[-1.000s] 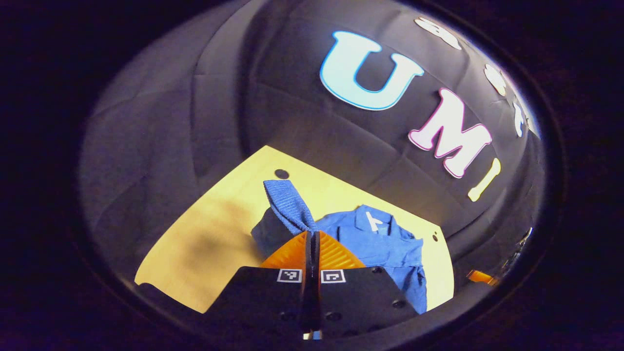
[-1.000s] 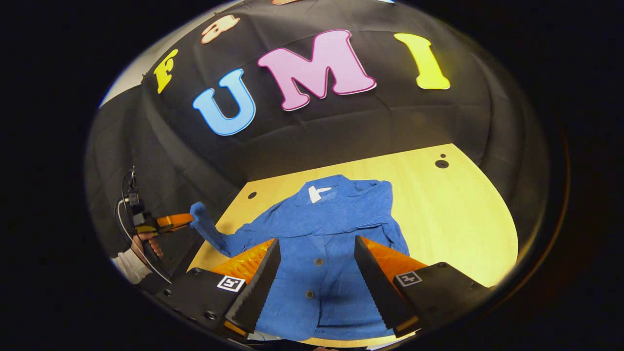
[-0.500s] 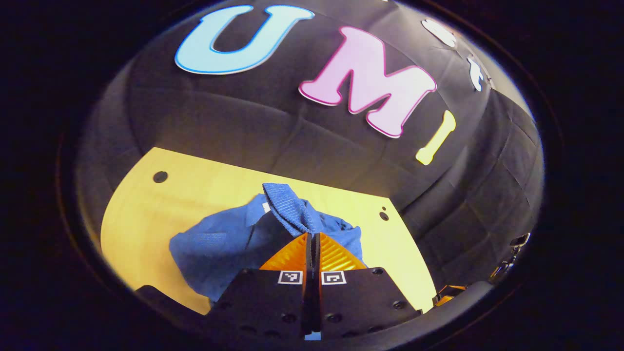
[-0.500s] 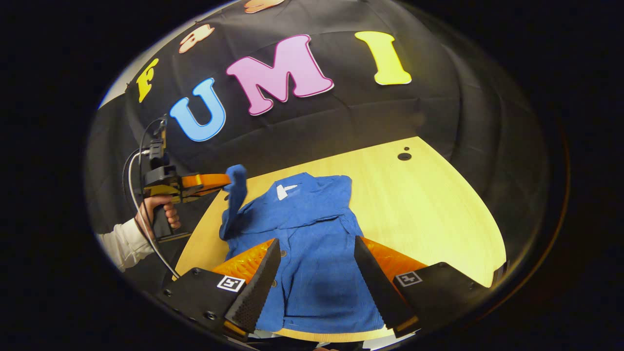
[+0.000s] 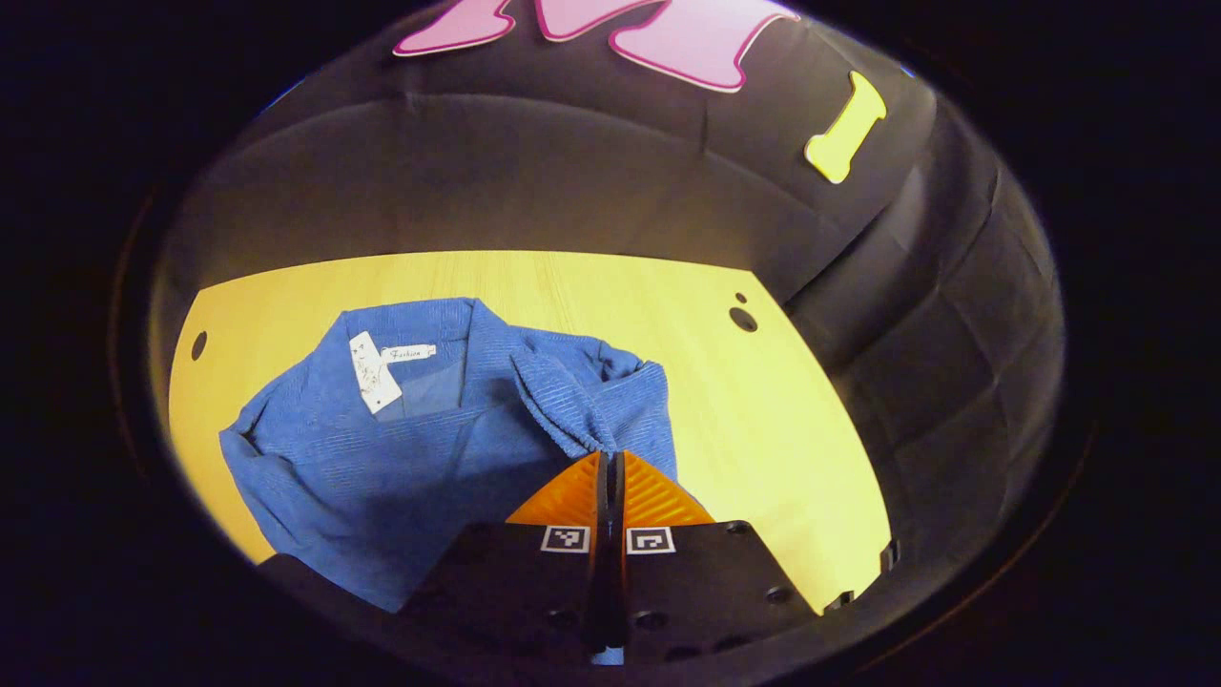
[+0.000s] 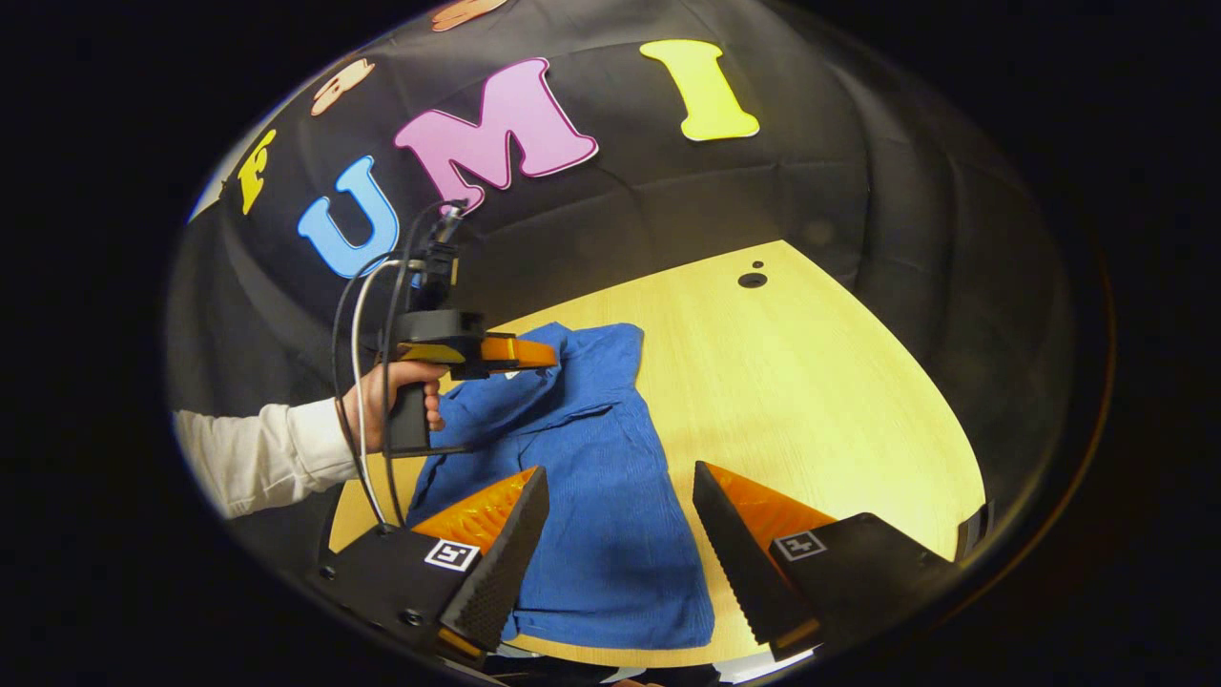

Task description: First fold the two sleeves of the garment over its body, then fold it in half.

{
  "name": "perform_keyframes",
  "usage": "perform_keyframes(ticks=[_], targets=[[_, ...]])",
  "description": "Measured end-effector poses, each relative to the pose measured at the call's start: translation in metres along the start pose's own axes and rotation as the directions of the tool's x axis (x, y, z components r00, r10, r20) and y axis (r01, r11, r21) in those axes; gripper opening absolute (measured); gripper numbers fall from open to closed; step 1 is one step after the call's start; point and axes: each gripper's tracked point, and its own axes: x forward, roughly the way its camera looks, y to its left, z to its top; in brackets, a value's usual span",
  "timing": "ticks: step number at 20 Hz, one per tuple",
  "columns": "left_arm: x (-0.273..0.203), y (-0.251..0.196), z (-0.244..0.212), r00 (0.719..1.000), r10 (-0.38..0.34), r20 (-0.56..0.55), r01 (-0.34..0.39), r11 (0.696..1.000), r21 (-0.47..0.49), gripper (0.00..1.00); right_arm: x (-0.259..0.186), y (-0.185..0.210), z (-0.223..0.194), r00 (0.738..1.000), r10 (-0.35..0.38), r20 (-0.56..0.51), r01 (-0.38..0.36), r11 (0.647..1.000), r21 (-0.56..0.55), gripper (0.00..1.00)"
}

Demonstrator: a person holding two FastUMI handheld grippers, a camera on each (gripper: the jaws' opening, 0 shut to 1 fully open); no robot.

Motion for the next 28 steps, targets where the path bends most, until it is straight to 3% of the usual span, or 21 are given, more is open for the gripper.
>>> perform_keyframes(ticks=[2, 3, 4, 5, 6, 7, 8, 9, 10, 11, 12, 15, 19, 20, 21, 22, 23, 26, 27, 28], targets=[[0.013, -0.006, -0.006, 0.999, 0.001, -0.034, 0.000, 0.999, 0.037, 0.00, 0.005, -0.004, 0.000, 1.000, -0.001, -0.007, 0.001, 1.000, 0.008, 0.85], [0.018, -0.015, -0.006, 0.998, -0.050, -0.039, 0.052, 0.998, 0.038, 0.00, 0.006, -0.006, -0.001, 1.000, 0.001, -0.011, -0.001, 1.000, 0.012, 0.85], [0.020, -0.025, -0.007, 0.993, -0.107, -0.041, 0.108, 0.994, 0.019, 0.06, 0.007, -0.008, -0.003, 1.000, 0.001, -0.017, 0.000, 1.000, 0.015, 0.85], [0.021, -0.035, -0.002, 0.990, -0.137, -0.025, 0.137, 0.990, 0.003, 0.23, 0.008, -0.010, -0.006, 1.000, 0.001, -0.024, 0.000, 1.000, 0.018, 0.96], [0.019, -0.041, 0.002, 0.985, -0.172, 0.009, 0.172, 0.985, -0.006, 0.36, 0.010, -0.011, -0.008, 0.999, 0.002, -0.032, -0.001, 1.000, 0.019, 0.85], [0.012, -0.049, 0.009, 0.976, -0.211, 0.048, 0.212, 0.977, -0.010, 0.49, 0.012, -0.012, -0.010, 0.999, 0.003, -0.041, -0.002, 1.000, 0.020, 0.96], [0.002, -0.052, 0.013, 0.972, -0.224, 0.076, 0.226, 0.974, -0.011, 0.65, 0.013, -0.012, -0.012, 0.999, 0.004, -0.050, -0.003, 1.000, 0.021, 0.96], [-0.014, -0.048, 0.011, 0.975, -0.206, 0.083, 0.207, 0.978, -0.012, 0.81, 0.014, -0.012, -0.011, 0.999, 0.006, -0.054, -0.005, 1.000, 0.022, 0.96], [-0.027, -0.039, 0.004, 0.981, -0.177, 0.082, 0.179, 0.984, -0.009, 0.84, 0.015, -0.013, -0.013, 0.998, 0.005, -0.058, -0.004, 1.000, 0.018, 0.96], [-0.043, -0.024, -0.006, 0.988, -0.129, 0.082, 0.130, 0.992, -0.005, 0.85, 0.017, -0.014, -0.017, 0.998, -0.002, -0.066, 0.002, 1.000, 0.010, 0.85], [-0.061, -0.010, -0.022, 0.994, -0.081, 0.075, 0.081, 0.997, 0.001, 0.85, 0.018, -0.015, -0.019, 0.997, -0.012, -0.078, 0.013, 1.000, 0.001, 0.96], [-0.124, 0.047, -0.091, 0.994, 0.108, 0.030, -0.109, 0.994, 0.021, 0.85, 0.021, -0.007, -0.030, 0.995, -0.008, -0.097, 0.007, 1.000, -0.012, 0.96], [-0.208, 0.094, -0.194, 0.968, 0.249, -0.039, -0.251, 0.966, -0.055, 0.85, 0.018, 0.005, -0.048, 0.992, -0.023, -0.123, 0.014, 0.997, -0.070, 0.96], [-0.224, 0.101, -0.219, 0.960, 0.272, -0.060, -0.278, 0.955, -0.108, 0.85, 0.018, 0.007, -0.056, 0.990, -0.032, -0.134, 0.021, 0.996, -0.086, 0.96], [-0.235, 0.102, -0.241, 0.959, 0.271, -0.083, -0.281, 0.946, -0.162, 0.85, 0.018, 0.007, -0.064, 0.987, -0.048, -0.153, 0.033, 0.994, -0.102, 0.87], [-0.243, 0.100, -0.262, 0.959, 0.267, -0.100, -0.283, 0.934, -0.218, 0.85, 0.017, 0.007, -0.074, 0.982, -0.058, -0.179, 0.037, 0.992, -0.119, 0.98], [-0.247, 0.102, -0.282, 0.956, 0.266, -0.121, -0.289, 0.921, -0.261, 0.85, 0.016, 0.005, -0.083, 0.977, -0.080, -0.199, 0.054, 0.989, -0.135, 0.98], [-0.252, 0.111, -0.343, 0.933, 0.286, -0.219, -0.342, 0.894, -0.289, 0.81, 0.012, -0.003, -0.110, 0.953, -0.147, -0.266, 0.099, 0.978, -0.186, 0.98], [-0.252, 0.111, -0.359, 0.925, 0.284, -0.251, -0.353, 0.889, -0.293, 0.89, 0.009, -0.006, -0.120, 0.942, -0.166, -0.292, 0.109, 0.973, -0.202, 0.98], [-0.251, 0.114, -0.371, 0.918, 0.288, -0.272, -0.365, 0.882, -0.297, 0.85, 0.006, -0.008, -0.129, 0.933, -0.177, -0.314, 0.111, 0.970, -0.215, 0.99]])
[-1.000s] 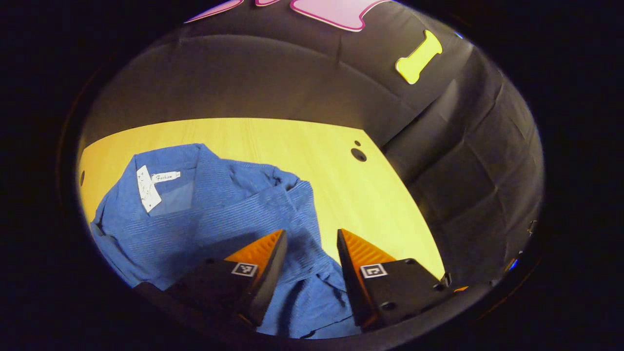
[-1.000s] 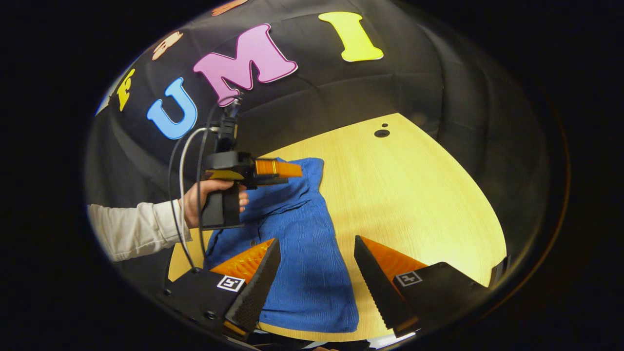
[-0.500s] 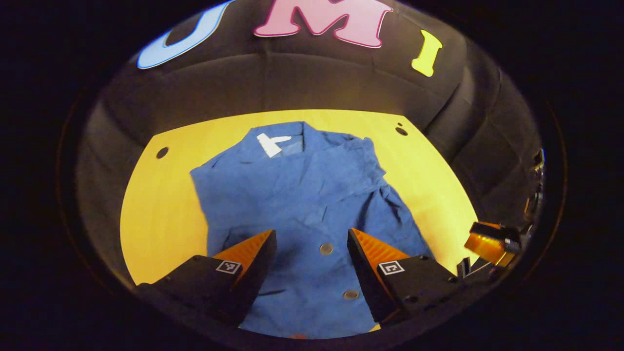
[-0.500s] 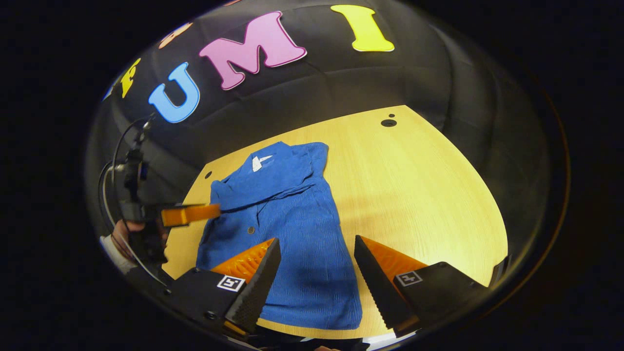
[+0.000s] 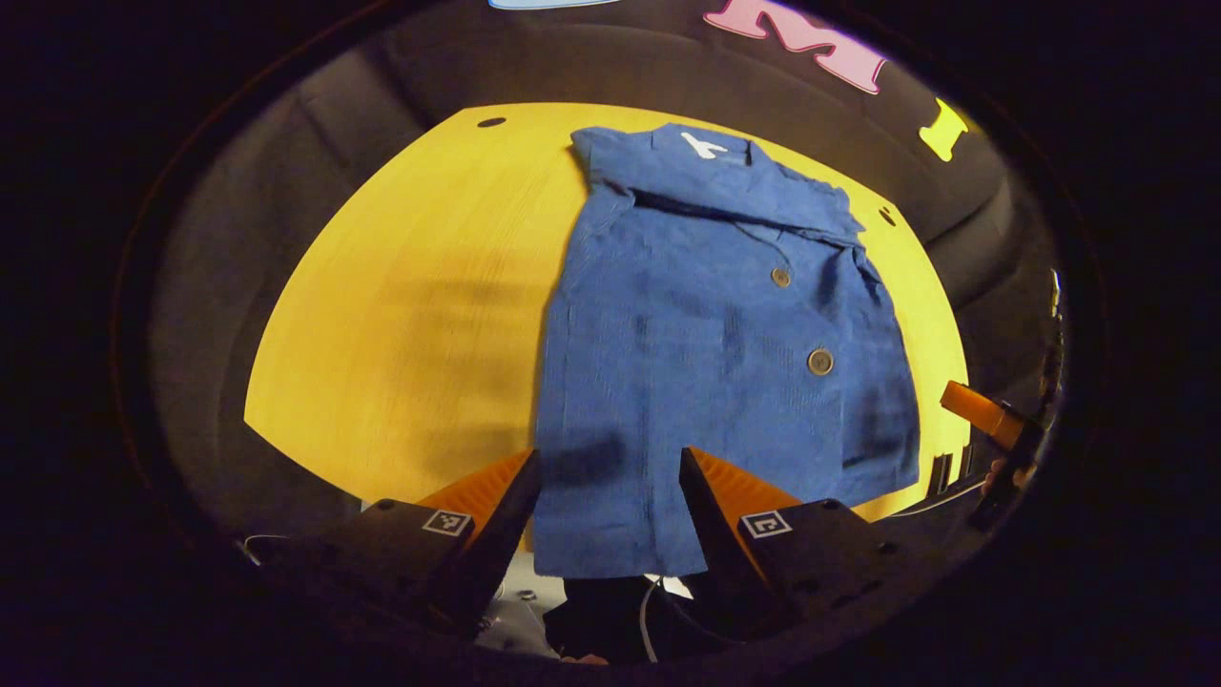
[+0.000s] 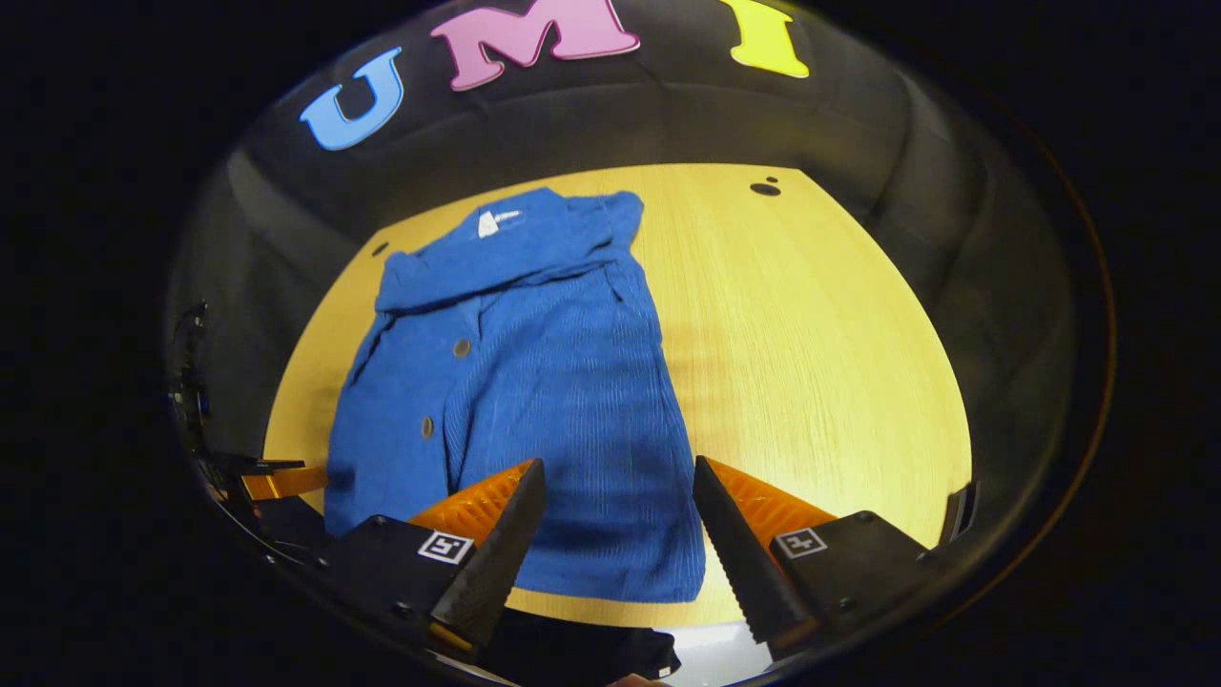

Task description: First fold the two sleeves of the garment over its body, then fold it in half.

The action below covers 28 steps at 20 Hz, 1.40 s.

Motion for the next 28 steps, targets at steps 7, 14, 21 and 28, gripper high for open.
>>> perform_keyframes(ticks=[7, 14, 21, 28], targets=[[0.013, 0.022, -0.045, 0.994, 0.026, -0.108, -0.033, 0.998, -0.059, 0.85, 0.007, -0.003, -0.051, 0.988, -0.043, -0.146, 0.038, 0.999, -0.037, 0.99], [0.019, 0.018, -0.053, 0.987, 0.037, -0.158, -0.043, 0.999, -0.033, 0.85, 0.013, -0.025, -0.076, 0.968, -0.111, -0.224, 0.106, 0.994, -0.038, 0.99], [0.021, 0.013, -0.054, 0.978, 0.081, -0.190, -0.065, 0.994, 0.090, 0.85, 0.021, -0.031, -0.098, 0.942, -0.136, -0.306, 0.130, 0.991, -0.042, 0.96], [0.024, 0.007, -0.047, 0.991, 0.049, -0.122, -0.040, 0.997, 0.069, 0.44, 0.026, -0.017, -0.093, 0.949, -0.121, -0.290, 0.132, 0.991, 0.017, 0.42]])
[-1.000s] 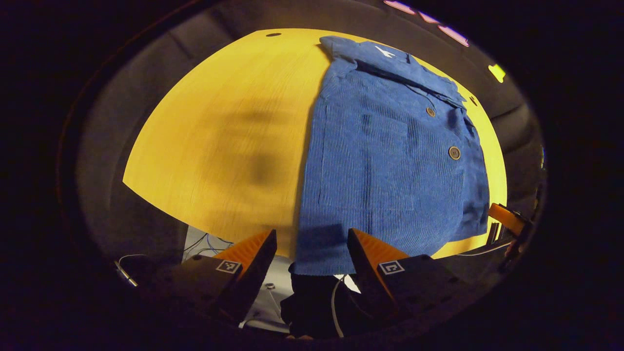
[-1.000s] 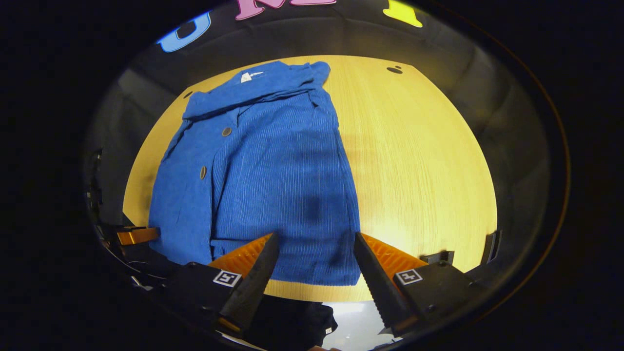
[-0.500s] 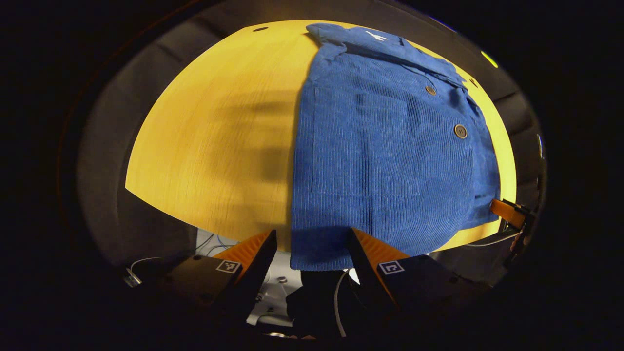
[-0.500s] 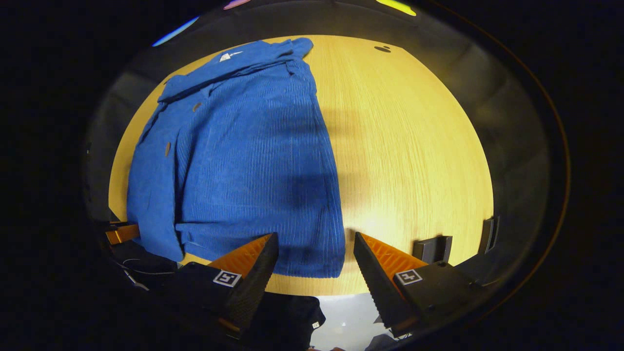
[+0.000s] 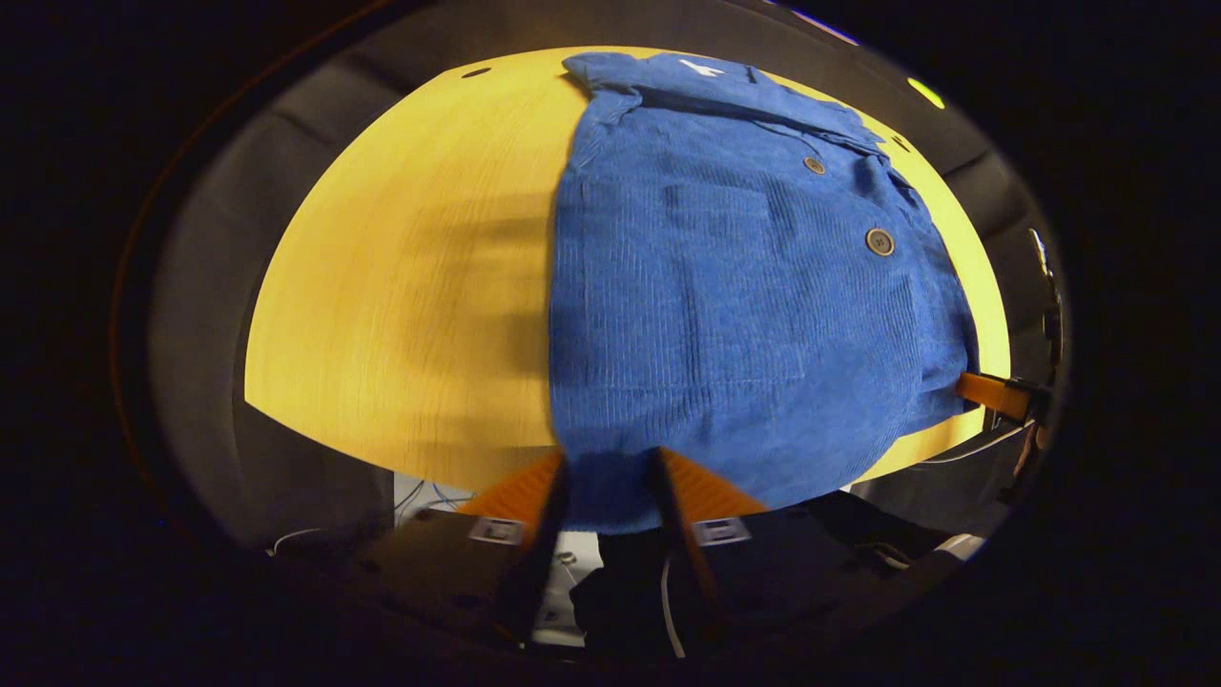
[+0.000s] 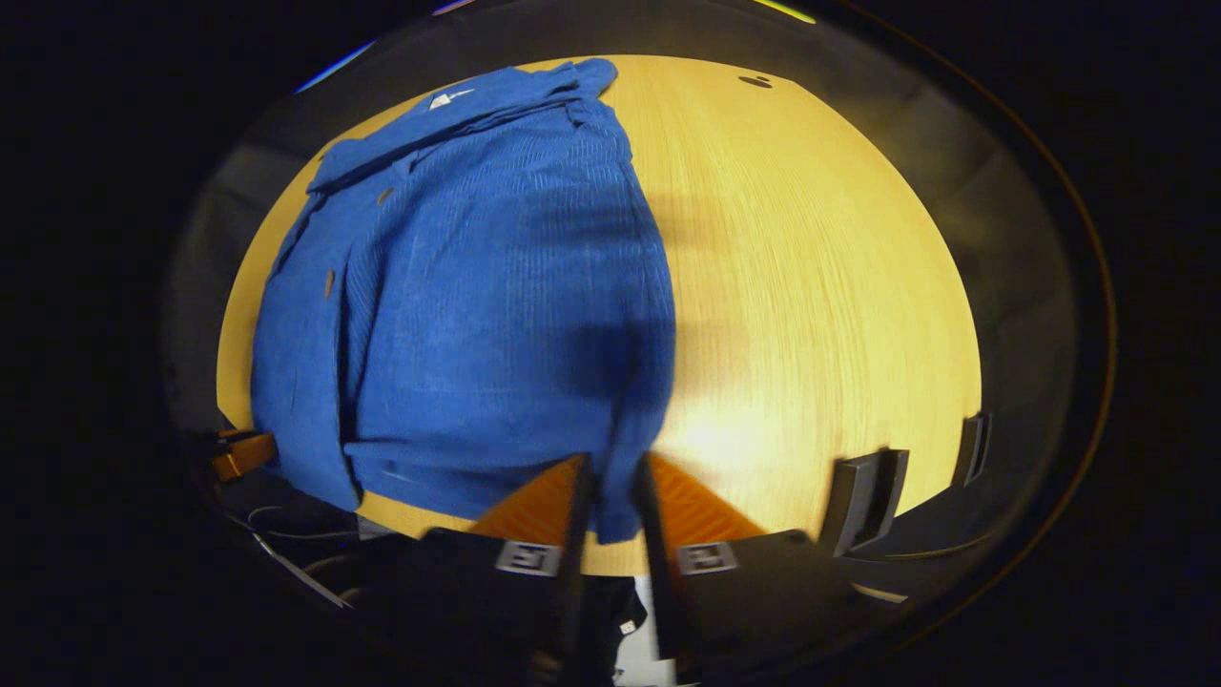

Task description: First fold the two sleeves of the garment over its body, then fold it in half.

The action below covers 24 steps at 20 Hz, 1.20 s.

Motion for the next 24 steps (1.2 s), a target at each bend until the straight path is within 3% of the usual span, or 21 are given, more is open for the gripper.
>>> perform_keyframes(ticks=[1, 2, 3, 5, 9, 16, 21, 24], targets=[[0.002, 0.000, 0.000, 1.000, -0.008, -0.008, 0.008, 1.000, -0.016, 0.24, -0.002, 0.004, 0.001, 1.000, 0.023, -0.003, -0.023, 0.999, -0.024, 0.20], [0.001, -0.001, 0.001, 0.999, -0.031, -0.013, 0.031, 0.999, -0.027, 0.04, -0.004, 0.005, -0.002, 1.000, 0.018, -0.001, -0.018, 1.000, -0.014, 0.12], [-0.001, -0.003, 0.002, 0.998, -0.062, -0.028, 0.061, 0.997, -0.053, 0.00, 0.000, 0.005, 0.003, 1.000, 0.024, -0.001, -0.023, 1.000, 0.004, 0.05], [-0.009, -0.009, 0.004, 0.988, -0.149, -0.026, 0.146, 0.984, -0.099, 0.00, -0.003, 0.006, 0.006, 0.999, 0.040, 0.001, -0.040, 0.999, 0.033, 0.01], [-0.042, -0.007, 0.030, 0.971, -0.233, 0.054, 0.238, 0.965, -0.110, 0.00, -0.038, 0.013, 0.034, 0.995, 0.064, 0.075, -0.067, 0.997, 0.043, 0.02], [-0.119, -0.007, 0.106, 0.906, -0.354, 0.230, 0.371, 0.928, -0.034, 0.00, -0.112, 0.044, 0.101, 0.966, 0.094, 0.240, -0.100, 0.995, 0.014, 0.01], [-0.162, 0.009, 0.179, 0.864, -0.378, 0.332, 0.379, 0.923, 0.064, 0.00, -0.161, 0.062, 0.176, 0.920, 0.091, 0.381, -0.095, 0.995, -0.010, 0.01], [-0.176, 0.018, 0.237, 0.840, -0.379, 0.389, 0.384, 0.921, 0.069, 0.00, -0.177, 0.071, 0.241, 0.885, 0.089, 0.457, -0.082, 0.996, -0.034, 0.01]])
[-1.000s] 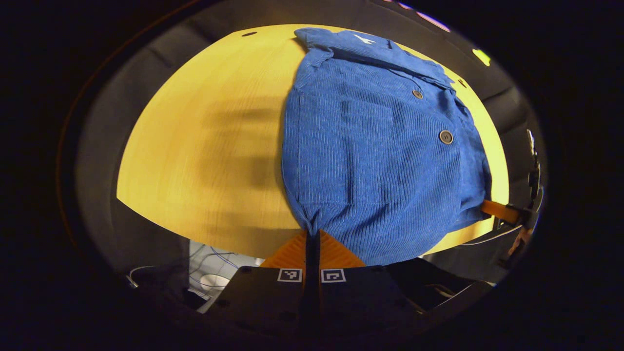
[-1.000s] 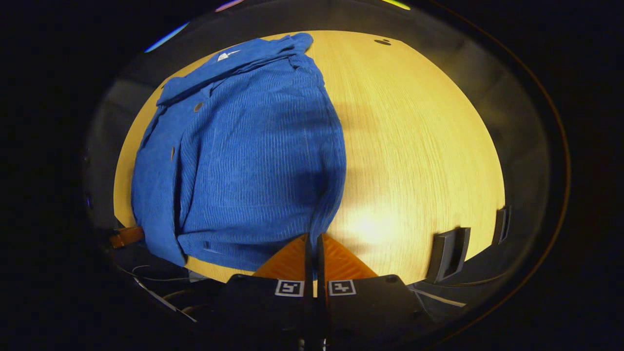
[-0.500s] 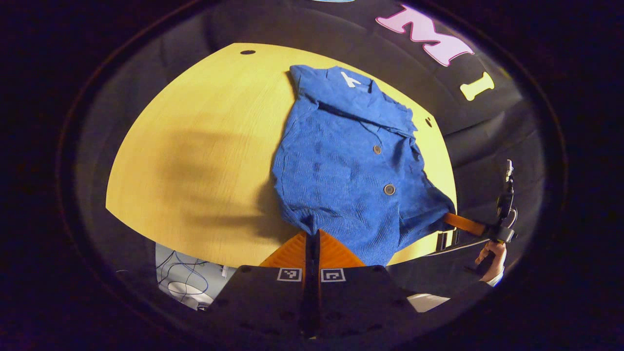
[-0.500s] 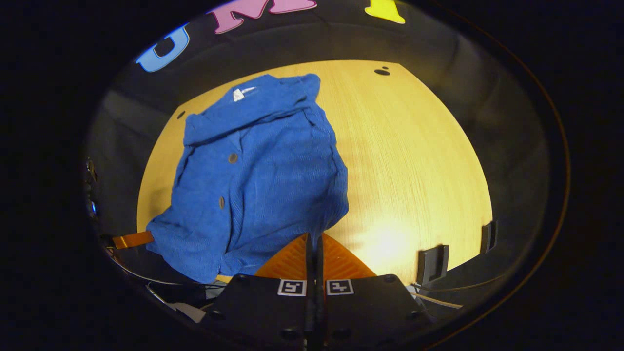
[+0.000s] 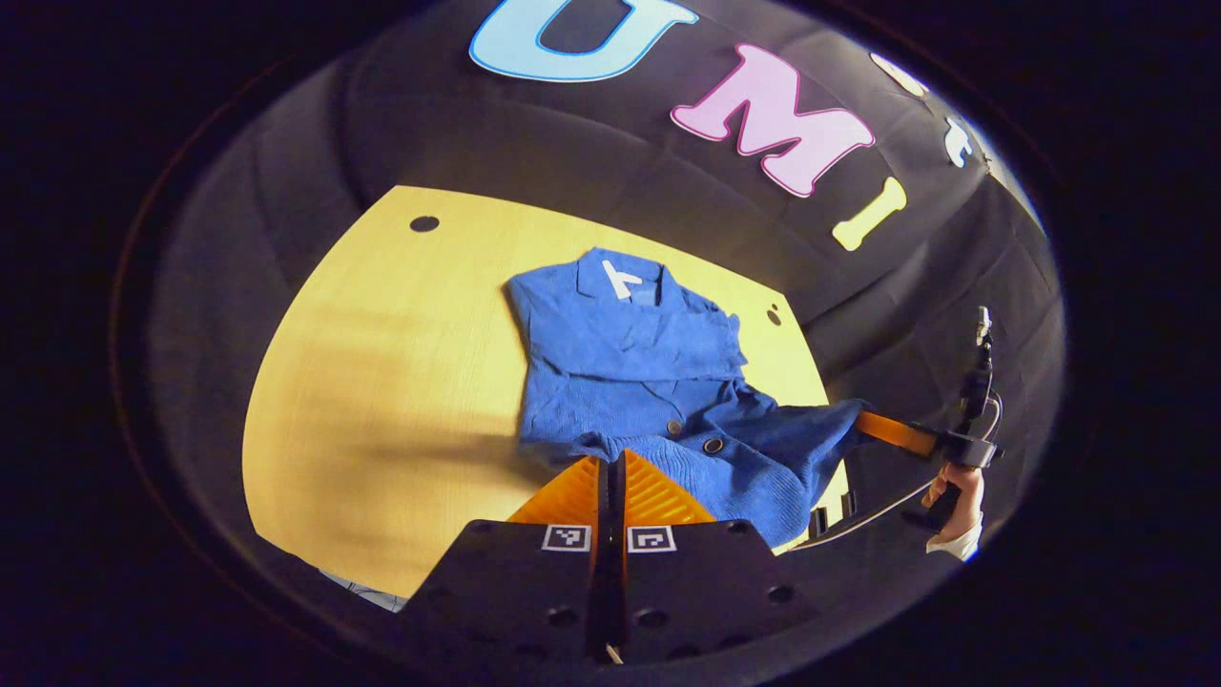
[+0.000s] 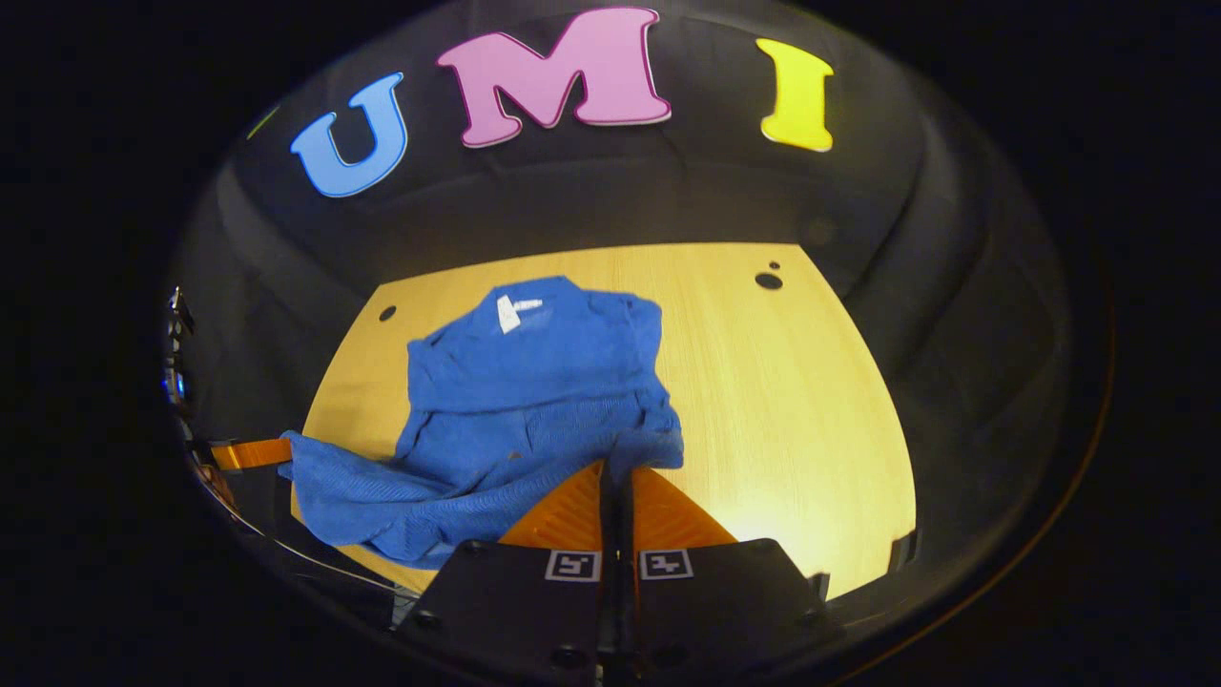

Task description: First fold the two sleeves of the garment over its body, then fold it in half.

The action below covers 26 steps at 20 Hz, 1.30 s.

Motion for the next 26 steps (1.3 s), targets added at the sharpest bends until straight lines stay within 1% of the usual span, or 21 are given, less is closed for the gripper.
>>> perform_keyframes(ticks=[2, 3, 4, 6, 7, 8, 10, 11, 13, 15, 16, 17, 18, 19, 20, 21, 22, 23, 24, 25, 26], targets=[[0.019, 0.013, 0.040, 0.999, 0.032, 0.027, -0.031, 0.999, -0.036, 0.00, 0.026, 0.007, 0.048, 0.998, 0.017, 0.056, -0.019, 0.999, 0.036, 0.01], [0.029, 0.019, 0.062, 0.998, 0.051, 0.037, -0.048, 0.997, -0.063, 0.00, 0.042, 0.011, 0.071, 0.997, 0.031, 0.068, -0.036, 0.998, 0.061, 0.01], [0.045, 0.024, 0.083, 0.997, 0.060, 0.048, -0.056, 0.995, -0.080, 0.00, 0.064, 0.012, 0.092, 0.997, 0.032, 0.073, -0.037, 0.997, 0.061, 0.00], [0.082, 0.039, 0.116, 0.995, 0.083, 0.051, -0.078, 0.993, -0.084, 0.00, 0.119, 0.003, 0.133, 0.995, 0.006, 0.098, -0.009, 1.000, 0.029, 0.00], [0.103, 0.050, 0.129, 0.994, 0.102, 0.043, -0.098, 0.990, -0.100, 0.00, 0.148, 0.003, 0.147, 0.995, 0.006, 0.104, -0.009, 1.000, 0.028, 0.01], [0.123, 0.059, 0.137, 0.993, 0.114, 0.028, -0.109, 0.985, -0.137, 0.00, 0.176, 0.004, 0.156, 0.995, 0.015, 0.096, -0.019, 0.999, 0.033, 0.01], [0.164, 0.077, 0.149, 0.988, 0.153, -0.001, -0.150, 0.966, -0.212, 0.00, 0.230, 0.003, 0.161, 0.998, 0.023, 0.057, -0.024, 1.000, 0.017, 0.01], [0.185, 0.084, 0.148, 0.984, 0.178, -0.030, -0.180, 0.959, -0.221, 0.00, 0.258, -0.001, 0.154, 1.000, 0.017, 0.025, -0.017, 1.000, -0.006, 0.01], [0.211, 0.092, 0.145, 0.974, 0.217, -0.062, -0.224, 0.960, -0.165, 0.00, 0.301, -0.004, 0.141, 0.999, 0.023, -0.035, -0.024, 0.999, -0.026, 0.01], [0.230, 0.107, 0.150, 0.960, 0.268, -0.083, -0.277, 0.952, -0.127, 0.00, 0.329, -0.008, 0.123, 0.993, 0.045, -0.111, -0.044, 0.999, 0.015, 0.01], [0.237, 0.111, 0.147, 0.955, 0.281, -0.098, -0.293, 0.946, -0.137, 0.00, 0.336, -0.010, 0.118, 0.989, 0.057, -0.137, -0.052, 0.998, 0.039, 0.01], [0.243, 0.111, 0.148, 0.956, 0.274, -0.104, -0.289, 0.944, -0.163, 0.00, 0.348, -0.011, 0.113, 0.985, 0.075, -0.156, -0.064, 0.995, 0.070, 0.01], [0.248, 0.111, 0.150, 0.961, 0.262, -0.091, -0.275, 0.940, -0.203, 0.01, 0.354, -0.012, 0.115, 0.983, 0.097, -0.153, -0.083, 0.992, 0.099, 0.03], [0.252, 0.108, 0.156, 0.970, 0.236, -0.060, -0.243, 0.935, -0.258, 0.04, 0.357, -0.011, 0.122, 0.984, 0.125, -0.130, -0.107, 0.985, 0.133, 0.05], [0.257, 0.108, 0.163, 0.978, 0.209, -0.009, -0.201, 0.928, -0.315, 0.05, 0.357, -0.009, 0.134, 0.981, 0.164, -0.099, -0.146, 0.975, 0.169, 0.11], [0.259, 0.102, 0.173, 0.986, 0.158, 0.044, -0.132, 0.923, -0.362, 0.11, 0.359, -0.008, 0.150, 0.979, 0.199, -0.053, -0.185, 0.962, 0.200, 0.13], [0.257, 0.097, 0.178, 0.989, 0.129, 0.073, -0.090, 0.916, -0.392, 0.24, 0.360, -0.010, 0.160, 0.977, 0.212, -0.016, -0.204, 0.955, 0.216, 0.34], [0.252, 0.098, 0.178, 0.988, 0.129, 0.084, -0.085, 0.914, -0.398, 0.42, 0.361, -0.017, 0.168, 0.979, 0.205, 0.019, -0.204, 0.954, 0.220, 0.55], [0.252, 0.105, 0.181, 0.985, 0.149, 0.088, -0.104, 0.916, -0.389, 0.59, 0.359, -0.025, 0.178, 0.979, 0.197, 0.049, -0.203, 0.953, 0.224, 0.76], [0.251, 0.111, 0.184, 0.979, 0.173, 0.106, -0.121, 0.917, -0.379, 0.76, 0.354, -0.027, 0.188, 0.977, 0.195, 0.086, -0.210, 0.949, 0.234, 0.76], [0.242, 0.110, 0.189, 0.975, 0.186, 0.123, -0.128, 0.919, -0.372, 0.81, 0.348, -0.032, 0.196, 0.977, 0.179, 0.112, -0.201, 0.952, 0.232, 0.72]])
